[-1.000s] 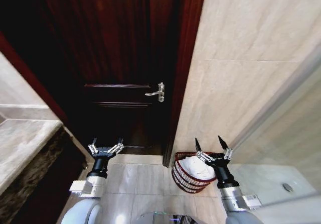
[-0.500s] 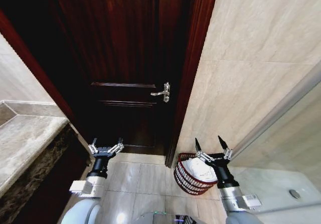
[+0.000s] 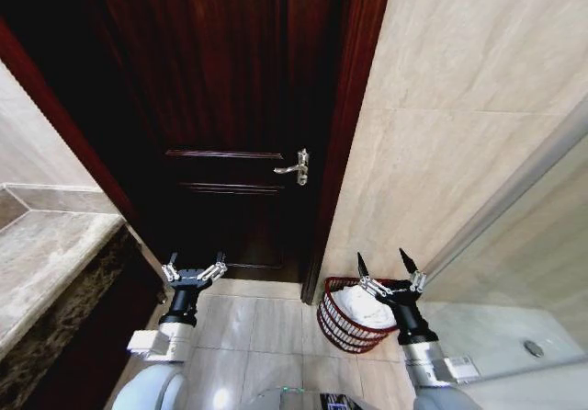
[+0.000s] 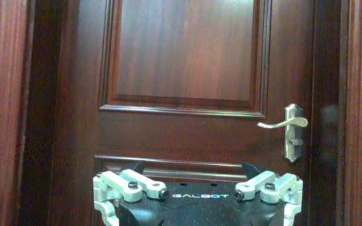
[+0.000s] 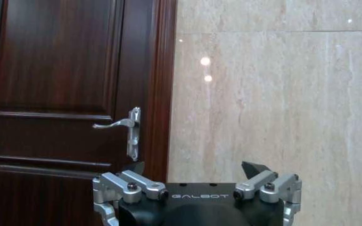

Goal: Discard the used towel into the hamper.

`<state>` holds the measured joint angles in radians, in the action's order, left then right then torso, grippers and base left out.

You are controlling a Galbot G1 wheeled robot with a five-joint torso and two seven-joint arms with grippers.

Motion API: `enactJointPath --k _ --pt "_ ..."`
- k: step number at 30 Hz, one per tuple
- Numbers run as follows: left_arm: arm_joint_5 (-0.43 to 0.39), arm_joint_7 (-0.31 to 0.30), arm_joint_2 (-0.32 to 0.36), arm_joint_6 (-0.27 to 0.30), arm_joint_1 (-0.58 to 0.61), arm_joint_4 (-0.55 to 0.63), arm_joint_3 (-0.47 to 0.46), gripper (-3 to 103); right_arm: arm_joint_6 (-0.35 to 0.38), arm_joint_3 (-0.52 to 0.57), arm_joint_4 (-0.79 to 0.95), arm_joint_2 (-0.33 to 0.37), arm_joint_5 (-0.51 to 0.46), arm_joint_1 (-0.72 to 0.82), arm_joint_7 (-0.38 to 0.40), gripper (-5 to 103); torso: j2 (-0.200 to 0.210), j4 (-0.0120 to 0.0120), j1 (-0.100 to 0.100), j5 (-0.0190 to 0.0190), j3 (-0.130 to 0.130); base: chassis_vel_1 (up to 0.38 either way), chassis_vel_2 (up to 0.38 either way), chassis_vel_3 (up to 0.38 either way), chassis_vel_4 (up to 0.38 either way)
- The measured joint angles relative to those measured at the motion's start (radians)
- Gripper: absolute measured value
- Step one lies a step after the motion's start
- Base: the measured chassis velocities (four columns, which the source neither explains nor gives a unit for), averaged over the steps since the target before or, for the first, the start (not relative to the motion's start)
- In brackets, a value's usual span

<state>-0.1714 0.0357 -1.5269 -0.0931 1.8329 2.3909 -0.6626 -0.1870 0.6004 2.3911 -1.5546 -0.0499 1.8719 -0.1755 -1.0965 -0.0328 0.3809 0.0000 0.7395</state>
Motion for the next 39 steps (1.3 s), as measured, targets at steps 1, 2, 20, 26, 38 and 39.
enactJointPath --k 1,2,20,26,38,39 --pt "0.000 0.000 0.000 0.000 0.000 0.000 0.000 100 0.000 0.000 0.000 0.000 0.000 0.000 0.000 100 0.000 0.0000 0.000 0.0000 0.000 0.000 0.000 0.000 0.000" --pt "0.000 0.000 0.000 0.000 0.000 0.000 0.000 100 0.000 0.000 0.000 0.000 0.000 0.000 0.000 100 0.000 0.0000 0.000 0.0000 0.000 0.000 0.000 0.000 0.000" --pt "0.000 0.000 0.000 0.000 0.000 0.000 0.000 100 0.000 0.000 0.000 0.000 0.000 0.000 0.000 100 0.000 0.0000 0.000 0.0000 0.000 0.000 0.000 0.000 0.000" --pt "0.000 0.000 0.000 0.000 0.000 0.000 0.000 100 0.000 0.000 0.000 0.000 0.000 0.000 0.000 100 -0.001 -0.0002 0.000 0.0000 0.000 0.000 0.000 0.000 0.000" --pt "0.000 0.000 0.000 0.000 0.000 0.000 0.000 100 0.000 0.000 0.000 0.000 0.000 0.000 0.000 100 0.000 -0.0001 0.001 0.0000 0.000 0.020 -0.020 -0.024 0.022" --pt "0.000 0.000 0.000 0.000 0.000 0.000 0.000 100 0.000 0.000 0.000 0.000 0.000 0.000 0.000 100 0.000 -0.0001 0.001 0.0000 0.000 0.098 -0.111 -0.094 0.122"
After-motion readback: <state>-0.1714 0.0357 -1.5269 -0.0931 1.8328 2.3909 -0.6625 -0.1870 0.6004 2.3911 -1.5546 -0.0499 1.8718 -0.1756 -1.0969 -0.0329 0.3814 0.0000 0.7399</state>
